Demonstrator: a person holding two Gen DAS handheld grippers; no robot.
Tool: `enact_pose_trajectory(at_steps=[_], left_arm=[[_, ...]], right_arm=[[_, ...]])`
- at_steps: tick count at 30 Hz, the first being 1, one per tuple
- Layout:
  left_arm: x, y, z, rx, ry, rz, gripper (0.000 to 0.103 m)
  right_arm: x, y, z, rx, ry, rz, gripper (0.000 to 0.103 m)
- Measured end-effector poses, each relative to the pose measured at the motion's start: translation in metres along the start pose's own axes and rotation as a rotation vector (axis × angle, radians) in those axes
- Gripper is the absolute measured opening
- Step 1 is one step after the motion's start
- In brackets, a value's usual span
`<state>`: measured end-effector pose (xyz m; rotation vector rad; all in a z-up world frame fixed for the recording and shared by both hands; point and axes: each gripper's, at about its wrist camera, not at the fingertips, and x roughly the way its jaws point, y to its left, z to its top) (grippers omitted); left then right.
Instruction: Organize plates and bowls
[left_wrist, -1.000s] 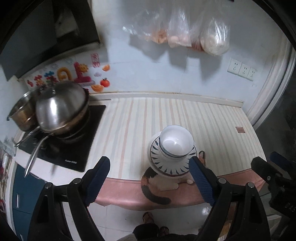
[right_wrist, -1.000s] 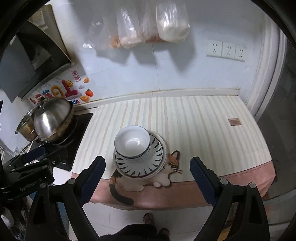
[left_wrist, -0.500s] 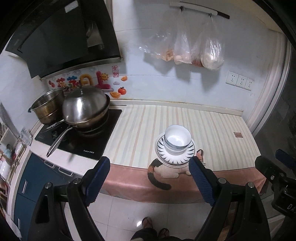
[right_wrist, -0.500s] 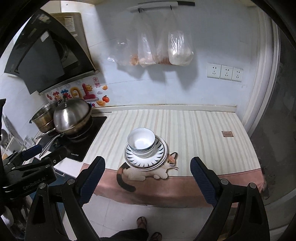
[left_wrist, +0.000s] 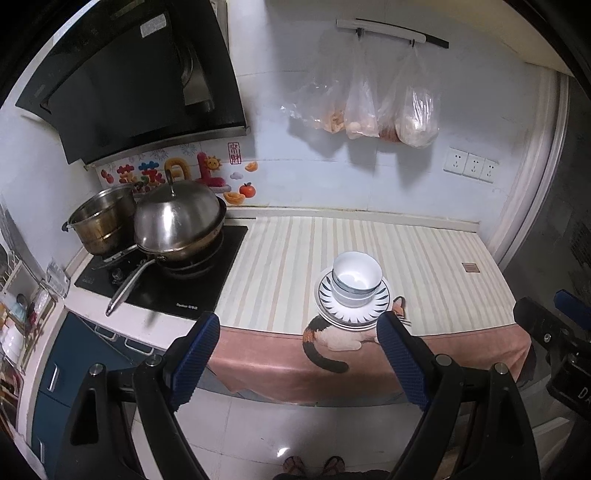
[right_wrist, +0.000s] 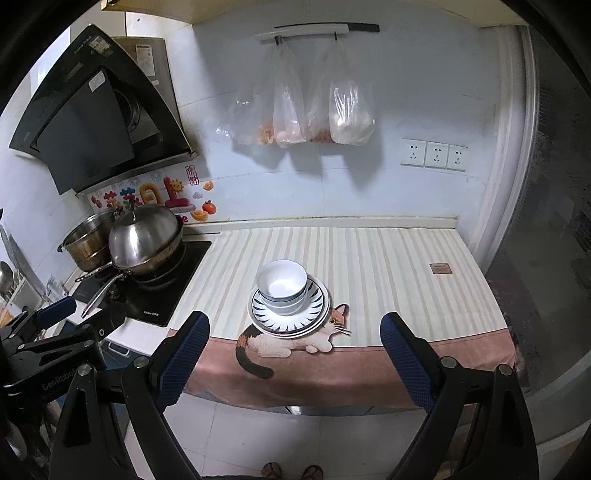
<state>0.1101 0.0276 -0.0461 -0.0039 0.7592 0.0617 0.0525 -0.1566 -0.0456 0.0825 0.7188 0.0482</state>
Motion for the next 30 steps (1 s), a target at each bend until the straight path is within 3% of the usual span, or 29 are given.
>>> enact_pose_trajectory(at_steps=[30], left_arm=[[-0.017,0.007,-0.005,0.028,-0.028,-0.001,0.087]], right_arm=[[-0.011,0.02,-0.014,0.0,0.0,-0.019,0.097]])
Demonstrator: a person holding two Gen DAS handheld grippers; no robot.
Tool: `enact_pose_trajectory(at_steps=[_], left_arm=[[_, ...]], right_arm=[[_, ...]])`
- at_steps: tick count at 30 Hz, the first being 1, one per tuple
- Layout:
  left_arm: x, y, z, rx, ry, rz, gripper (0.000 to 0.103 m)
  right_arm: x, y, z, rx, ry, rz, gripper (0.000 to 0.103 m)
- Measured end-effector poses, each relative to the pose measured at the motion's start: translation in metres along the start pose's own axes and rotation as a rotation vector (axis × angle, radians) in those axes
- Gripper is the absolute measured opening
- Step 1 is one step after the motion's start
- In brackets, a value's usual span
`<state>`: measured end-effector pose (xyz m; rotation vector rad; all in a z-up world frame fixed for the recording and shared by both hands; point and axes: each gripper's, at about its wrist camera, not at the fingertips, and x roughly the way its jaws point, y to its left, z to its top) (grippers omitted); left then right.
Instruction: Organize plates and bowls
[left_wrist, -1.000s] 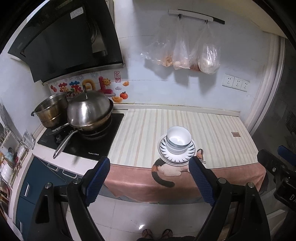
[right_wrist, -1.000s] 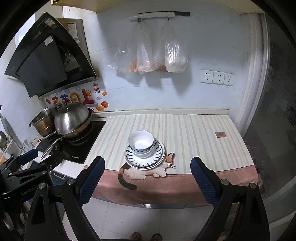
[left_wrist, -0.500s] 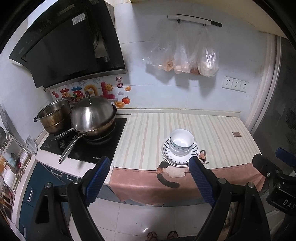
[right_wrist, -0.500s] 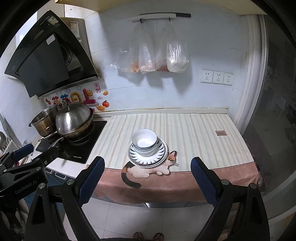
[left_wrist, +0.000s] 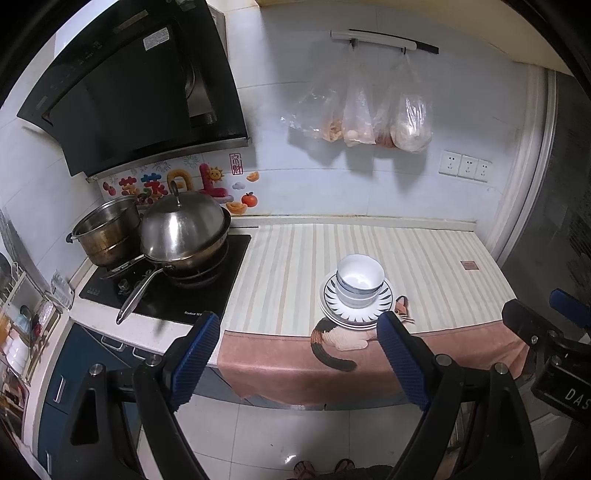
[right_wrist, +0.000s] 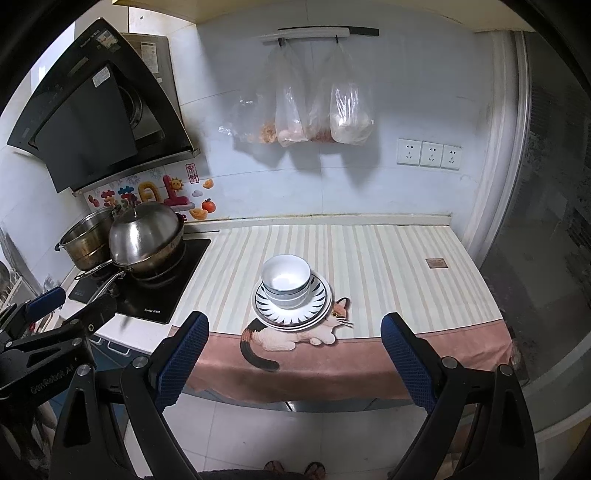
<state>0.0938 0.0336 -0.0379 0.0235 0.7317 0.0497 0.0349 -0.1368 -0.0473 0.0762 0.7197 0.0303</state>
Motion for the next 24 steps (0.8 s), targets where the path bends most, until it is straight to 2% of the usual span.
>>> enact_pose_trajectory(at_steps=[24], left_arm=[[-0.0067,0.001,-0.0068,-0.014,0.005,0.004,0.087]], right_arm=[[-0.0017,-0.0047,-0.0005,0.002,0.001,0.009,0.097]])
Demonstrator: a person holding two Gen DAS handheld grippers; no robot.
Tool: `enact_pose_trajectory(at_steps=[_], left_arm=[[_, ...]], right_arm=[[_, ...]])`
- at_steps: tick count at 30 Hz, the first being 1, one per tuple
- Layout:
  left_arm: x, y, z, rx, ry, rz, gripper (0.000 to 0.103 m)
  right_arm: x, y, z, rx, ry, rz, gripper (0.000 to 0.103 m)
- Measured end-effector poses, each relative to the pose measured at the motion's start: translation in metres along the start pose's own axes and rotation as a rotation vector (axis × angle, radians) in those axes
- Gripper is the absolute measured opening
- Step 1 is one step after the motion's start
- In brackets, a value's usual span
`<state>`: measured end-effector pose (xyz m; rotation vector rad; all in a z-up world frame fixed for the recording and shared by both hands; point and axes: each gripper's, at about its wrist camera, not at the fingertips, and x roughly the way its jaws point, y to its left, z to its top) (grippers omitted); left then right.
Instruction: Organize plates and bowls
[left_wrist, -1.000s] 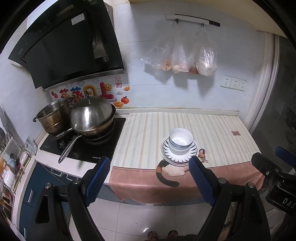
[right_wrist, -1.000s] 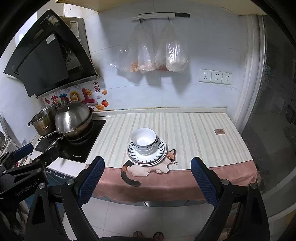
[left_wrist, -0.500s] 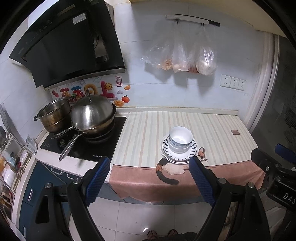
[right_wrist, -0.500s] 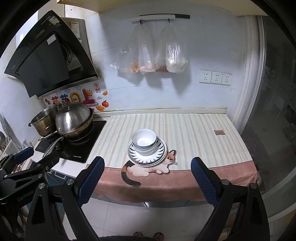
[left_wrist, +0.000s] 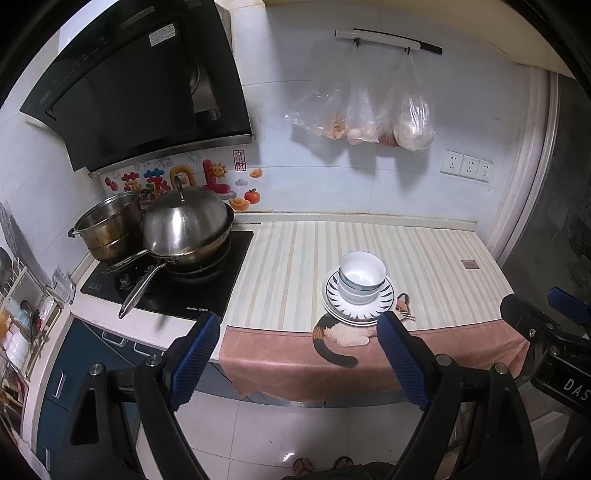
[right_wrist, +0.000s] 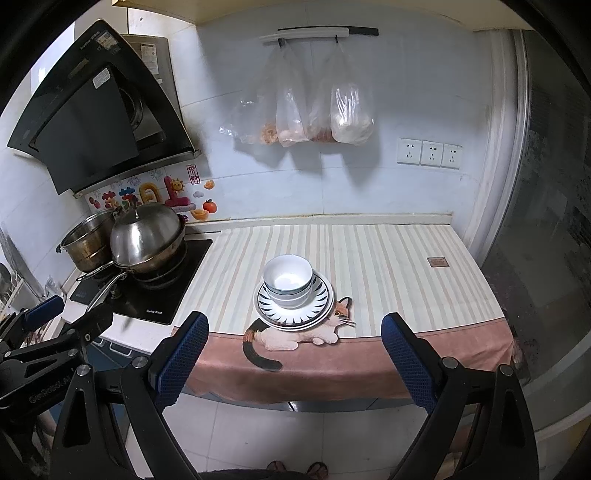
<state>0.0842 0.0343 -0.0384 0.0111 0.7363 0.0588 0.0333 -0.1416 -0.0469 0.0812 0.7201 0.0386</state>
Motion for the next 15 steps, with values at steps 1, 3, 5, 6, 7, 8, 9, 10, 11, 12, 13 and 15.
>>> enact_pose_trajectory(at_steps=[1,3,5,6,7,8,9,10,11,12,13,15], left_arm=[[0.0,0.0001,0.0,0.0,0.0,0.0,0.087],[0.0004,0.0006,0.0001,0.001,0.0,-0.001,0.087],[0.0001,0.0008,0.0,0.002,-0.001,0.0,0.087],[0.0002,0.0006,-0.0001,0.0,0.0,-0.001,0.087],[0.0003,0.0006,-0.0001,0.0,0.0,0.0,0.087],[0.0003,0.0007,-0.0001,0.0,0.001,-0.001,0.087],[0.0003,0.0007,-0.0002,0.0,0.0,-0.001,0.087],[0.0005,0.0008,-0.0001,0.001,0.0,0.0,0.087],[0.0002,0.0009,0.0,0.001,0.0,0.001,0.087],[0.0006,0.0009,-0.0001,0.001,0.0,-0.001,0.087],[0.0004,0.001,-0.0002,0.001,0.002,0.0,0.087],[0.0006,0.0008,-0.0001,0.001,0.0,0.0,0.087]], right_arm=[[0.0002,-0.0003,0.0,-0.001,0.0,0.001,0.097],[0.0005,-0.0007,0.0,-0.001,0.0,0.0,0.097],[0.0005,-0.0007,0.0002,-0.001,0.0,0.0,0.097],[0.0008,-0.0009,0.0001,-0.001,0.001,0.001,0.097],[0.0004,-0.0007,0.0003,-0.002,0.001,0.001,0.097],[0.0005,-0.0009,0.0003,-0.002,0.0,0.0,0.097],[0.0005,-0.0009,0.0005,-0.002,0.0,0.001,0.097],[0.0006,-0.0011,0.0007,-0.002,0.0,0.002,0.097],[0.001,-0.0015,0.0003,-0.002,-0.001,0.001,0.097],[0.0024,-0.0024,0.0008,-0.001,0.0,0.001,0.097],[0.0023,-0.0025,0.0009,0.0,0.0,0.003,0.097],[0.0025,-0.003,0.0012,-0.003,0.0,0.002,0.097]])
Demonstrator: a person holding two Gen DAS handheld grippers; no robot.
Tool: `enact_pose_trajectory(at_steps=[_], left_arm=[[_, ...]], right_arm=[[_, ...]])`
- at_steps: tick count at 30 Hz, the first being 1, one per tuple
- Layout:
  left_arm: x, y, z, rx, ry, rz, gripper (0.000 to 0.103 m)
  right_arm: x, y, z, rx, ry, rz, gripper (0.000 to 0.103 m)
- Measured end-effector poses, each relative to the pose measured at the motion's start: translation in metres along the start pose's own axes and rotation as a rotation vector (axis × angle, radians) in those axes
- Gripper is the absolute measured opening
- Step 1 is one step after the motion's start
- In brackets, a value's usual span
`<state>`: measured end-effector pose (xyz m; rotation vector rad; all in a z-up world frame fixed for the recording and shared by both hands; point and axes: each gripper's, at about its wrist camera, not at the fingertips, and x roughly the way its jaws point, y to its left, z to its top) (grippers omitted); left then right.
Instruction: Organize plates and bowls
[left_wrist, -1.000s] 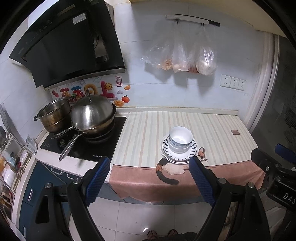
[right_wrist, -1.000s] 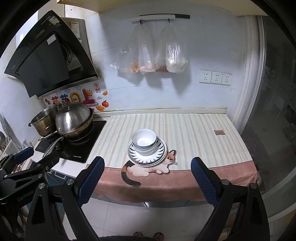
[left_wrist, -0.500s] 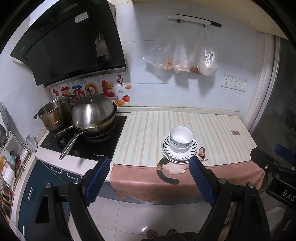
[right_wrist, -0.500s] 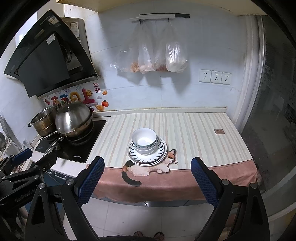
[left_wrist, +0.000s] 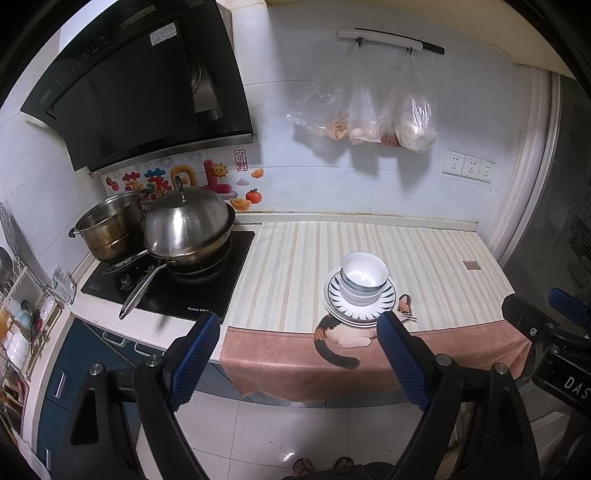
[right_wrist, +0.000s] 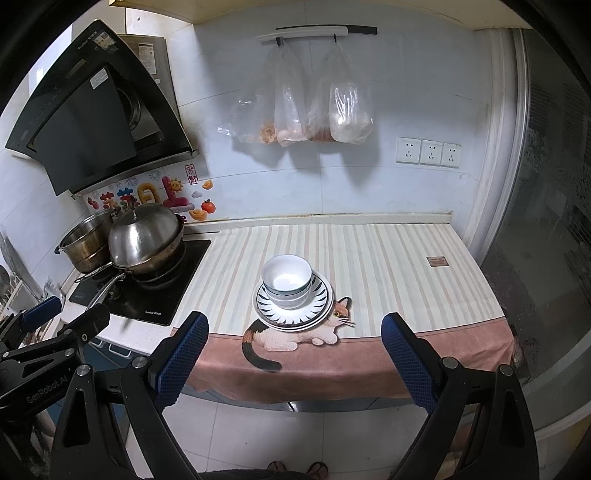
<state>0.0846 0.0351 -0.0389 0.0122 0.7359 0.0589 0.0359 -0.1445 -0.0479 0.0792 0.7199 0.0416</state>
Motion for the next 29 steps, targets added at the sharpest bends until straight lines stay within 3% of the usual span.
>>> enact_pose_trajectory(at_steps=[29], left_arm=[[0.0029,0.01,-0.0043,-0.007,0.007,0.006,0.087]], right_arm=[[0.0098,-0.0002,0.0014,0.003,0.012,0.002,0.097]])
